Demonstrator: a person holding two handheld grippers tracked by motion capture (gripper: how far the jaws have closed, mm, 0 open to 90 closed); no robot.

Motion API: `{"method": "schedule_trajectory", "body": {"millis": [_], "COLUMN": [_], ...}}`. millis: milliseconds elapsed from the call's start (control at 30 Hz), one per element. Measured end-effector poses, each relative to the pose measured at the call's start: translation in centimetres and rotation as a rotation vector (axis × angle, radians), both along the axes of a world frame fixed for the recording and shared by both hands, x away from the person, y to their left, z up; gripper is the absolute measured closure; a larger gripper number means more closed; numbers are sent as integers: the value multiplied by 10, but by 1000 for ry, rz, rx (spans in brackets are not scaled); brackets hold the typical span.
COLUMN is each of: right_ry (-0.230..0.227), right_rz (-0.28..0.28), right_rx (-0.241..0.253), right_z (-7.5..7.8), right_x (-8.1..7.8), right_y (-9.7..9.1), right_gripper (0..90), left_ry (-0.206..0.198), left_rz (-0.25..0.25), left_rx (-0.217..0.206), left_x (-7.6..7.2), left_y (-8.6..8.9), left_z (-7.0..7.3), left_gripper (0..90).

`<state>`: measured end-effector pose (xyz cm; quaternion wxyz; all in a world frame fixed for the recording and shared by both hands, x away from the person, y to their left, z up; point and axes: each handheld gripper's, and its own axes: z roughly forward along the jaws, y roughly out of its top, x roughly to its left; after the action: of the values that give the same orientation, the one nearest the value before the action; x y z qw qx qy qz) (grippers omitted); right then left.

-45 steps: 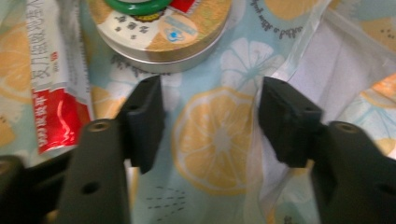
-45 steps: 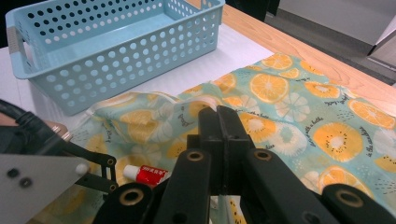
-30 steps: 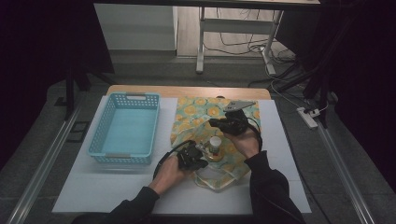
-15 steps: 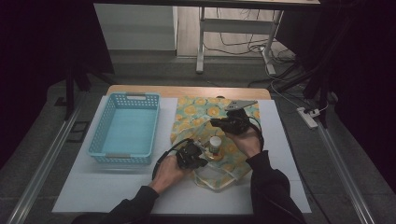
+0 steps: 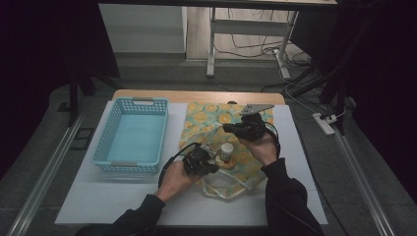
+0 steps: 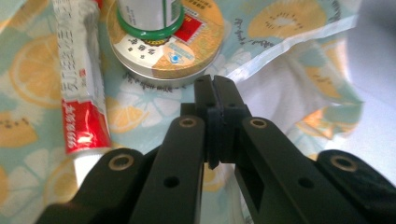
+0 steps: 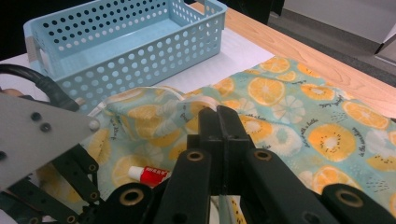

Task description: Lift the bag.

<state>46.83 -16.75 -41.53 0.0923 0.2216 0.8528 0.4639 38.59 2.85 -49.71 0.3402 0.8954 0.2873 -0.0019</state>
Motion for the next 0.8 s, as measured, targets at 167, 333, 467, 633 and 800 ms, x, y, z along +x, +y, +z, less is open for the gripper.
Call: {"method": "schedule_trajectory", "body": {"millis": [167,333,467,633,800], "right_ry": [0,-9,-13,-30,-36], "right_rz": [2,9,11,23,36], "right_rx": [4,-6,-5,-13,-16], "right_z": [4,8,15,27,37], "right_x": [-2,-4,-5,-8,-11], "right_y": [-1,-1,-3,-1,1], "right_gripper": [900,900,900,900,900], "left_ry": [-4,-11,-20,-43,-59], "left_rz": [-5,-3,6,14,15], "left_rx": [-32,-67,-99,-123,-145], "left_x": [-2,0,3,6,11], "left_y": [2,6,12,18,23], "left_z": [12,24,36,57,76], "left_gripper": [900,900,900,900,900]}}
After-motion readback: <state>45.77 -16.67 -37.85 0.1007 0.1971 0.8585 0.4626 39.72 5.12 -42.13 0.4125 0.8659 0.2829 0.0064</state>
